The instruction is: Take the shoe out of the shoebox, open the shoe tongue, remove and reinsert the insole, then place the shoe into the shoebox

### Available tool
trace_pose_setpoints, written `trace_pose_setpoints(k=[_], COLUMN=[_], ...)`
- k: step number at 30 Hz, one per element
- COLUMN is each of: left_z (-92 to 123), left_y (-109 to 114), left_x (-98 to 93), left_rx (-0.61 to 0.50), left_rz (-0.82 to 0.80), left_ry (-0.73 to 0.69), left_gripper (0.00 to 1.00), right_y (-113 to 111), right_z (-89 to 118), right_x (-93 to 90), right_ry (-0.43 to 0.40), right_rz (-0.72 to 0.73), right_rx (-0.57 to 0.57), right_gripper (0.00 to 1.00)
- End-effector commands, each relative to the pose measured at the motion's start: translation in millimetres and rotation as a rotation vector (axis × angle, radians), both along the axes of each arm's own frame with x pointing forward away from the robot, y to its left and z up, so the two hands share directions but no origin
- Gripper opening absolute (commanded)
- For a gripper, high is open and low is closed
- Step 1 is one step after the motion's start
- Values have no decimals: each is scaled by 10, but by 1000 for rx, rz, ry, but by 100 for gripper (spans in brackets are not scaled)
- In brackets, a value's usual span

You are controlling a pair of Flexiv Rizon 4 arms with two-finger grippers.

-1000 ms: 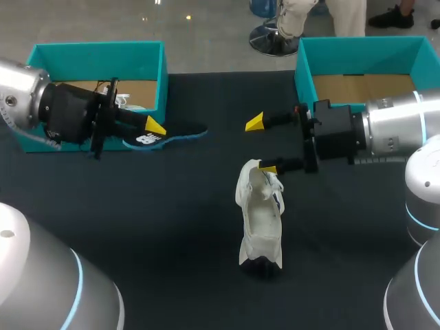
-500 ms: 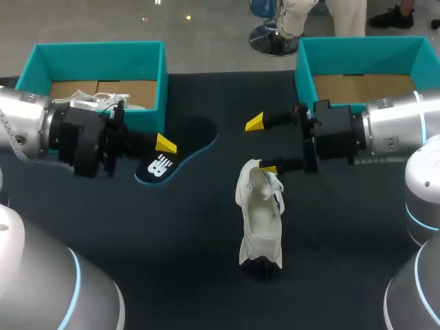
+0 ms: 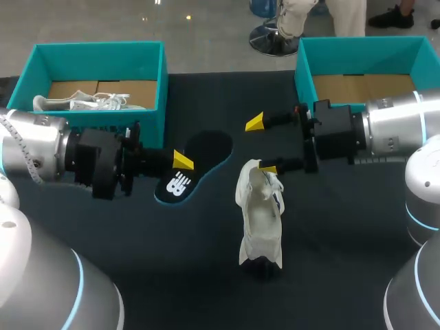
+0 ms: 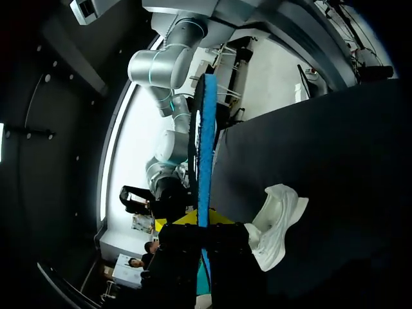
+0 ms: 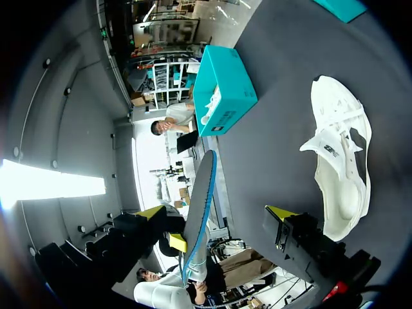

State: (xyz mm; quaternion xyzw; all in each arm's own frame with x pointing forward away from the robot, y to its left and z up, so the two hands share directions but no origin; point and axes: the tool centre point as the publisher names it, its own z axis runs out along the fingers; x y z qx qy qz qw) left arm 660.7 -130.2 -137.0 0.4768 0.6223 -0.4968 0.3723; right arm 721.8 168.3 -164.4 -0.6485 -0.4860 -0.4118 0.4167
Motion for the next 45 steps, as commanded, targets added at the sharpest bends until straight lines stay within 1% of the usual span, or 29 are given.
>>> trace_pose_setpoints(k=[1,6,18,25,26,27,28,29,45], left_z=[-45,-82,-206,-221,-223,-222,-222,-223,-256], left_y=[-216,-361,-613,-730,-744,-752,-762,-769,-800], left_x=[-63,-52,136,171,174,174,174,172,203], left_rx=[-11,-17,-8,-11,-11,-11,-10,-9,4], left_rz=[8,8,13,12,11,9,6,3,-1], left_ry=[-12,-9,-4,-4,-5,-7,-11,-13,-23], left_gripper=[0,0,0,0,0,0,0,0,0], right_y=[23,23,23,23,23,23,23,23,23], right_z=[-8,-8,-8,-8,-8,-8,-8,-8,-8], right_x=[8,8,8,8,8,8,8,8,8], right_ry=[0,0,0,0,0,0,0,0,0], right_rz=[-1,-1,-1,-1,-1,-1,-1,-1,-1], right_rx=[-2,-2,-2,-2,-2,-2,-2,-2,-2], right_gripper=[100,100,100,100,78,42,8,0,0])
